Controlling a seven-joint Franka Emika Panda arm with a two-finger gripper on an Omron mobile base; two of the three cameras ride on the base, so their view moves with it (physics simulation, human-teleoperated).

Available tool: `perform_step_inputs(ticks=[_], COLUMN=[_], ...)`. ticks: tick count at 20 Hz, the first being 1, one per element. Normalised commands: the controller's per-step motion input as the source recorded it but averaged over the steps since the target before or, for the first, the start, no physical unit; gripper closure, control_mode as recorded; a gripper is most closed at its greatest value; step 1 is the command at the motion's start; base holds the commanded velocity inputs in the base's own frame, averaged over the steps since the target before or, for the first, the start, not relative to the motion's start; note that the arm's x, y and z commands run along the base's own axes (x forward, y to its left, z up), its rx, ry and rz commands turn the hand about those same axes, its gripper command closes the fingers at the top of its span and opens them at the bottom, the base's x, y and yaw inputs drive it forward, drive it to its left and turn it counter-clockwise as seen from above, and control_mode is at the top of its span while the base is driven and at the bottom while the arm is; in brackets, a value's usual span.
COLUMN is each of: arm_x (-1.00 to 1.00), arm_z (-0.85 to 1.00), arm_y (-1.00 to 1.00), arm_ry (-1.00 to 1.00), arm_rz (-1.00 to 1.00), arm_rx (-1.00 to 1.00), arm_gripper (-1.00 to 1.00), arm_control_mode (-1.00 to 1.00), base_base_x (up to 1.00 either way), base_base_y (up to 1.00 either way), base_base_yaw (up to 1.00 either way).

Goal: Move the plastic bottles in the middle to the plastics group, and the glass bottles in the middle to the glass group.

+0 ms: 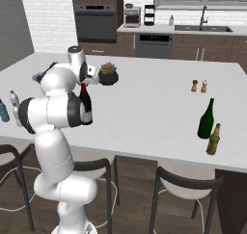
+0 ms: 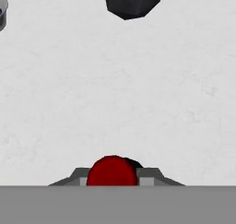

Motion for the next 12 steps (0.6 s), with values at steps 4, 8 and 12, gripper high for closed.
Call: perform_step_inputs(ticks=[4, 8, 12], arm_x=[-0.51, -0.68, -0.63], arm_z=[0.28, 0.48, 0.43], arm_y=[-0.31, -0.55, -0.79], arm_ry=[-0.11, -0.22, -0.13], arm_rz=[0.05, 0.02, 0.0], arm_rx=[-0.01, -0.02, 0.0], arm_gripper=[1.0, 1.0, 1.0], arm_control_mode=[-1.0, -1.0, -1.0], base_base_x=[0.0, 0.0, 0.0], base_base_y=[0.0, 0.0, 0.0], base_base_yaw=[0.0, 0.0, 0.0])
